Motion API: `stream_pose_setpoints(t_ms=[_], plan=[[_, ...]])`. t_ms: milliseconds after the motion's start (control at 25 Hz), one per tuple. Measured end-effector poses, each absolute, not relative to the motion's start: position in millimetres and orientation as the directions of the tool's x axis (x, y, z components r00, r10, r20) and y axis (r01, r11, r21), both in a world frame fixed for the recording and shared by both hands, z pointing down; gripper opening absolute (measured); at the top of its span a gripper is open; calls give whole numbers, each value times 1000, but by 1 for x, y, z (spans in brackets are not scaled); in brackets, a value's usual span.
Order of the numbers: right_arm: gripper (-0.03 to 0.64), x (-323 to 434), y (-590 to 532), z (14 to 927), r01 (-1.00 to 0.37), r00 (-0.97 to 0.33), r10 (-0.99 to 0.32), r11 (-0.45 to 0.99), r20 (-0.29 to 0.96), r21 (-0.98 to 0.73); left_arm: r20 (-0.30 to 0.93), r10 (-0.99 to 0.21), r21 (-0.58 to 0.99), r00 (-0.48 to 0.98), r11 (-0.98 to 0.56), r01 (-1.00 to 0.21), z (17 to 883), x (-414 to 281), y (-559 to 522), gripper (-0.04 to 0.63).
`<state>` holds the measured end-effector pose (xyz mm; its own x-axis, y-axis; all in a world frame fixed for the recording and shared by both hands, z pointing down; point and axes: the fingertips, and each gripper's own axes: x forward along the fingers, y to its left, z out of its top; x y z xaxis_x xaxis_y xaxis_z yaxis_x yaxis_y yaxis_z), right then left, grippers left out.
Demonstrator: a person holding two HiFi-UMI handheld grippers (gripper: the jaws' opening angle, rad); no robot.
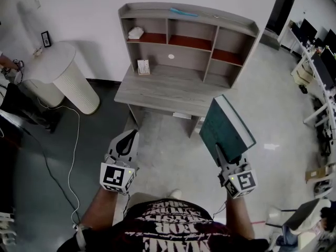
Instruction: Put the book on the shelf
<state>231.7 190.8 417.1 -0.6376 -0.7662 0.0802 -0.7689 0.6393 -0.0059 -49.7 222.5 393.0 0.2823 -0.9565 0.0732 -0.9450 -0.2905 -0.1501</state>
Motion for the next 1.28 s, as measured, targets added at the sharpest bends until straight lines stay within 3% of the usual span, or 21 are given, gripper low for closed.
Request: stream_pose_setpoints(t_ms=[560, 960, 1280], plan=[[163, 222, 189, 425, -763, -646, -759, 645, 83, -42, 92, -961, -145, 261, -272, -951, 402, -64, 225, 5], [161, 202, 159, 423, -787, -614, -782, 616, 106, -18, 57, -940, -29, 338, -340, -940, 399, -68, 178, 5], [161, 179, 136, 422, -783, -619, -779, 622, 104, 0, 47, -952, -183, 301, -305, -935, 402, -87, 155, 5]])
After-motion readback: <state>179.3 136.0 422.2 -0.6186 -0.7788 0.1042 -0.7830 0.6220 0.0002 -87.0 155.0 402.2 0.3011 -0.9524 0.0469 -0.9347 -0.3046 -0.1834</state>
